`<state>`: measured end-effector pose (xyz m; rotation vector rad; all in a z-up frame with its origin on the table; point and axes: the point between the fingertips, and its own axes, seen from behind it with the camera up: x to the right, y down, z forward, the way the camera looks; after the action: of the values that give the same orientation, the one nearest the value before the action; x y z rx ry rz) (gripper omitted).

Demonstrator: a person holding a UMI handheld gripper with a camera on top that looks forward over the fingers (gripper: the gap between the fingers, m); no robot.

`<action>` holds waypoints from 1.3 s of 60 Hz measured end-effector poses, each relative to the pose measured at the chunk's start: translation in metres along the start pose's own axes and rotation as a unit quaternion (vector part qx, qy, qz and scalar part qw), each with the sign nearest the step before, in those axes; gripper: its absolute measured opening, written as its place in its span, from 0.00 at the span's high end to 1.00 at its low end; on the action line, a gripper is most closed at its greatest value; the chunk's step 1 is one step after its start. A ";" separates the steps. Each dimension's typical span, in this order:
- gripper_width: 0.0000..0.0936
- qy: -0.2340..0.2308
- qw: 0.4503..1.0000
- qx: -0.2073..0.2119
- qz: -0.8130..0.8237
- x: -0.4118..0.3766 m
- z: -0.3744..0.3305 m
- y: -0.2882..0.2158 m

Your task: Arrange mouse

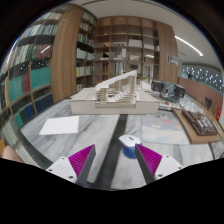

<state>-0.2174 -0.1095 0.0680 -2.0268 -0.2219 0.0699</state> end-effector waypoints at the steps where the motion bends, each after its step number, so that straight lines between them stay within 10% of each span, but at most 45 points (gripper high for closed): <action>1: 0.13 0.002 1.000 0.002 -0.009 0.021 0.009 0.001; 31: 0.14 -0.043 0.997 -0.066 0.026 0.099 0.135 0.027; 35: 0.43 -0.037 0.997 -0.066 0.033 0.103 0.142 0.025; 49: 0.56 -0.042 0.996 -0.071 0.040 0.096 0.142 0.020; 61: 0.58 0.077 0.991 0.002 0.112 0.214 0.160 -0.051; 75: 0.58 0.108 0.987 -0.064 0.097 0.276 0.207 -0.005; 78: 0.45 0.101 0.989 -0.070 0.082 0.275 0.207 -0.004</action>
<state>0.0218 0.1261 -0.0084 -2.1724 0.0696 -0.0505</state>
